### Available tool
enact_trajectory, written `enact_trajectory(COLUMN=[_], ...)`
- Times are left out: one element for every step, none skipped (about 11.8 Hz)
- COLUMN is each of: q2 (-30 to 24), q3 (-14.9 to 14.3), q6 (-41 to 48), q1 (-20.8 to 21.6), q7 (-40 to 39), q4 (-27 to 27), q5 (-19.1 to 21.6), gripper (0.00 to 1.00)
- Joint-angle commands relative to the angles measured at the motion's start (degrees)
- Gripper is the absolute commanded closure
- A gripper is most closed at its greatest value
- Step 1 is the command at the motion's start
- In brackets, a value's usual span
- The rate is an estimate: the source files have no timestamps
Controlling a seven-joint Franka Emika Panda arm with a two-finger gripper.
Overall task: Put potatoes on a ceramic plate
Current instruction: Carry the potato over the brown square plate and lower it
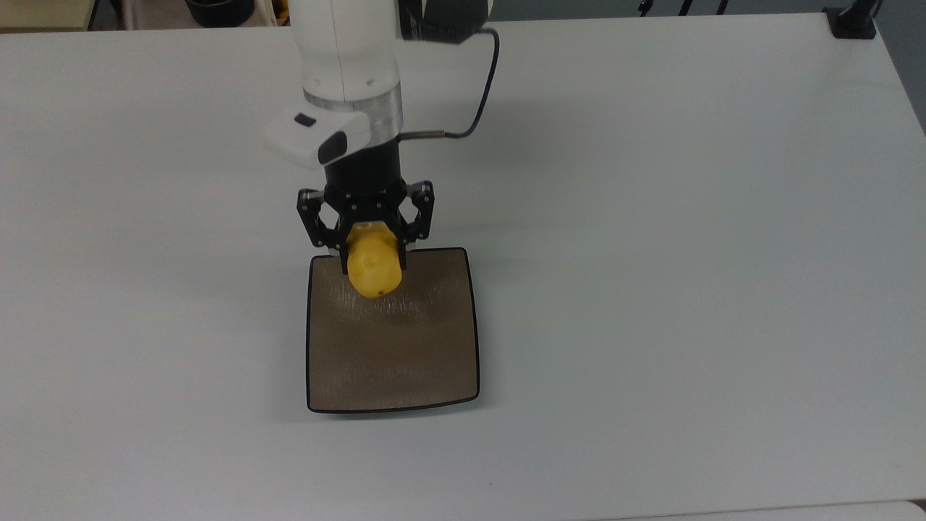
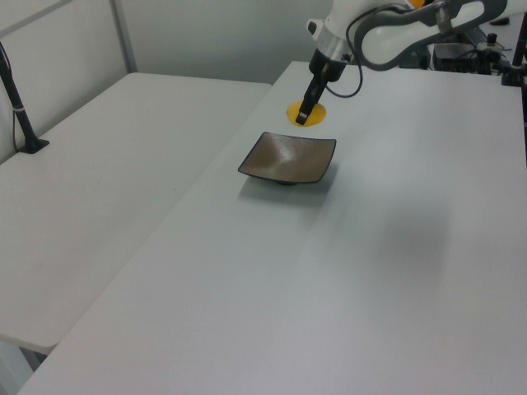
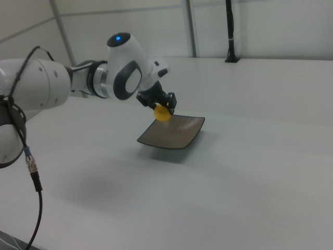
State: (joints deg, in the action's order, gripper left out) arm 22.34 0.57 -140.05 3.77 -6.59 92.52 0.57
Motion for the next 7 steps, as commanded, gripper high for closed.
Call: enact_trajectory(q2=[4.02,5.34,6.83,8.06,9.20,10.17,10.97], q3=[-0.04,-0.04,-0.04,-0.04,-0.04,-0.04,-0.04], q6=[-6.61,-8.64,-10.22,-12.24,-14.09,-14.72,-14.98], q1=[0.36,0.36,0.53,0.62,0.80,0.80,1.41], q7=[-0.53,-0.09,0.09,0.87,1.84,2.19,2.20], q4=[0.20,0.29,0.12,-0.06,-0.15,-0.24,-0.24], q5=[0.57,0.48,0.48,0.40,0.39,0.39,0.39], gripper=[0.84,0.84,0.84,0.84,0.84,0.84,0.81])
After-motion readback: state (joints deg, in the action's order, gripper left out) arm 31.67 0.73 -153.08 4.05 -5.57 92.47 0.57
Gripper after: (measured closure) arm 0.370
